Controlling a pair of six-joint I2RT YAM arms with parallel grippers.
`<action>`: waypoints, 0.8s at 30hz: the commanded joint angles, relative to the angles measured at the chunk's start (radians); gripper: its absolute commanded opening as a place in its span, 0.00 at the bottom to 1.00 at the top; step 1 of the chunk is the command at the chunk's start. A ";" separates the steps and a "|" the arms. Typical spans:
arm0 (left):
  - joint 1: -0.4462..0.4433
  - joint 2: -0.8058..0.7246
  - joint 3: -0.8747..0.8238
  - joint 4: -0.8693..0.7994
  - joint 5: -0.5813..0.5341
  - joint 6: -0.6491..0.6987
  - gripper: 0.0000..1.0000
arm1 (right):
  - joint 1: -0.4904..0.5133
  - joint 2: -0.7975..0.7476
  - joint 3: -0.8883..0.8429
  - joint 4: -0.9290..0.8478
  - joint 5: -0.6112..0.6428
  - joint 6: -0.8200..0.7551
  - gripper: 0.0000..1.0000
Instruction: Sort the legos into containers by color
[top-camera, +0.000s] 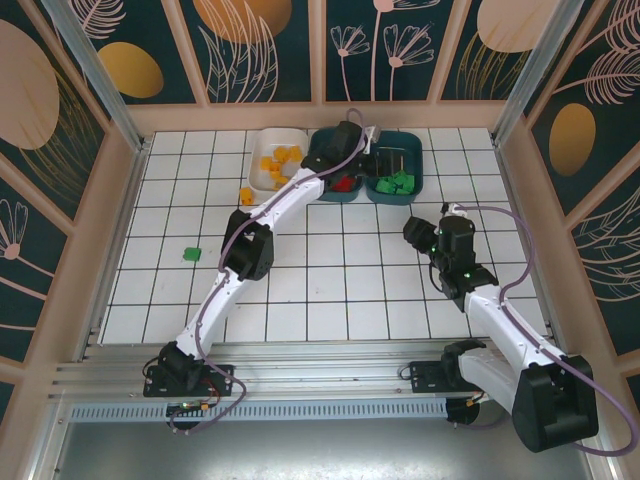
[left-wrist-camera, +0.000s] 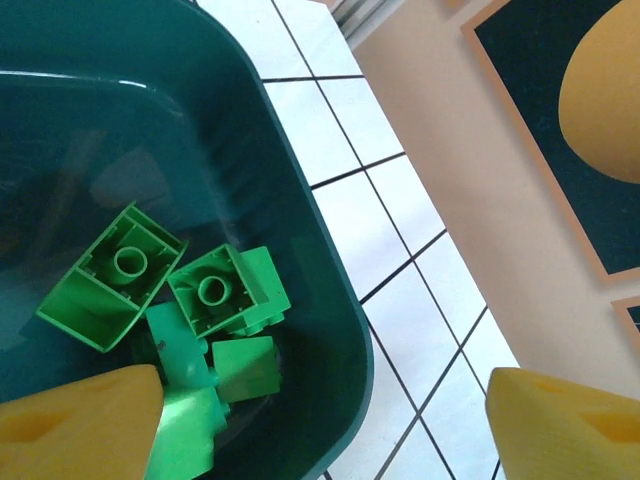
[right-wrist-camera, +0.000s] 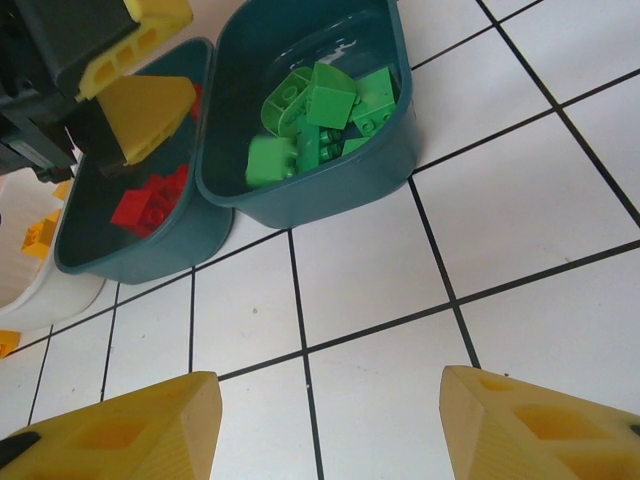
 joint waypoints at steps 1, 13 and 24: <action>0.000 -0.135 0.006 -0.008 -0.049 0.068 0.85 | -0.005 -0.020 0.000 0.006 -0.017 0.004 0.60; 0.125 -1.000 -1.114 0.257 -0.449 -0.024 0.98 | 0.220 0.087 0.019 0.083 0.049 0.030 0.60; 0.512 -1.520 -1.871 -0.123 -0.592 -0.519 0.91 | 0.395 0.340 0.121 0.175 0.033 -0.007 0.60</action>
